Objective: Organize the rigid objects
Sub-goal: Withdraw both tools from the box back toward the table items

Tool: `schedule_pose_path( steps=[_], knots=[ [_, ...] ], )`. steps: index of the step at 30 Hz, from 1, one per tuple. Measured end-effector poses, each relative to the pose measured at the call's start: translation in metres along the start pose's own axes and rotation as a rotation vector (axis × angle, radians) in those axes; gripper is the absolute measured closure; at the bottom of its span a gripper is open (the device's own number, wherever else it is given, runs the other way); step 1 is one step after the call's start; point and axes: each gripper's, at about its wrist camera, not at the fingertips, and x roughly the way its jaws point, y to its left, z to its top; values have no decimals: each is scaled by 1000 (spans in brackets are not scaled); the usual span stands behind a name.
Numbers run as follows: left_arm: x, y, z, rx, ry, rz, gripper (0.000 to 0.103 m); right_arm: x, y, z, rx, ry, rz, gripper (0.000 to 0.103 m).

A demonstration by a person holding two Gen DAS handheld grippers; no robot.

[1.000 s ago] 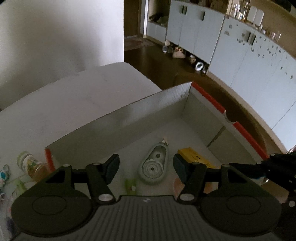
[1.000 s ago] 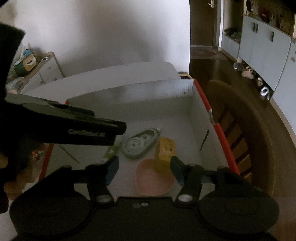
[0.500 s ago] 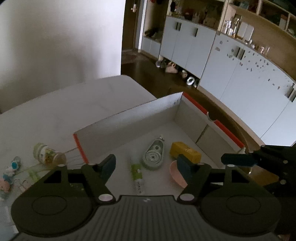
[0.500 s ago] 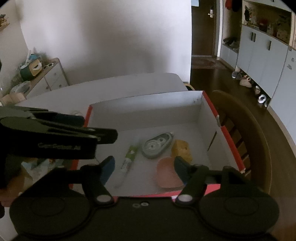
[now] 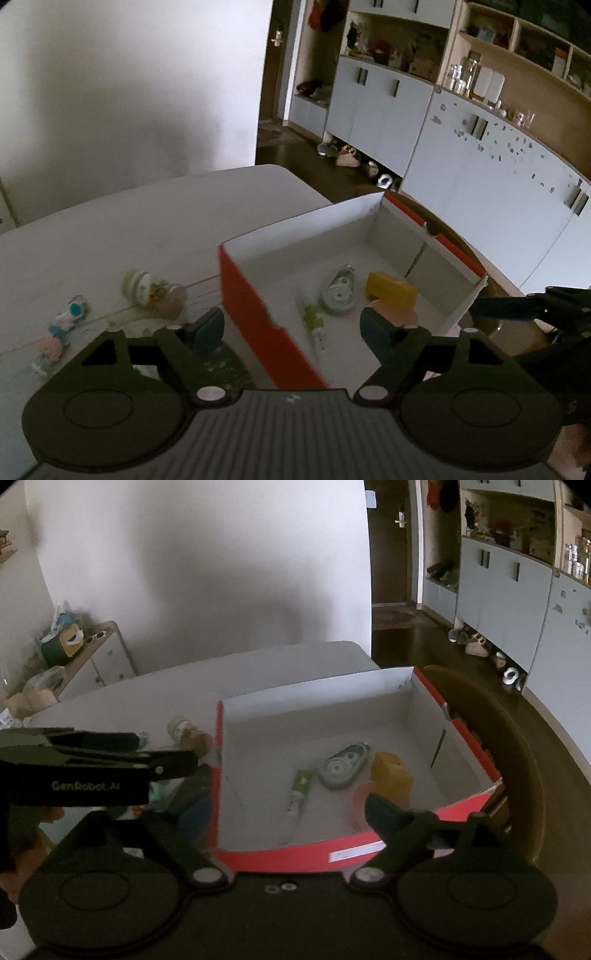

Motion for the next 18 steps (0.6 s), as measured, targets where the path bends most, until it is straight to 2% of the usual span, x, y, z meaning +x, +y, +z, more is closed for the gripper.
schedule_pose_path(
  steps=[7, 18],
  knots=[
    [-22, 29, -18, -16, -11, 17, 21, -6, 31, -9, 15, -32, -12, 1],
    [-47, 76, -40, -16, -30, 38, 19, -4, 73, -21, 20, -42, -17, 1]
  ],
)
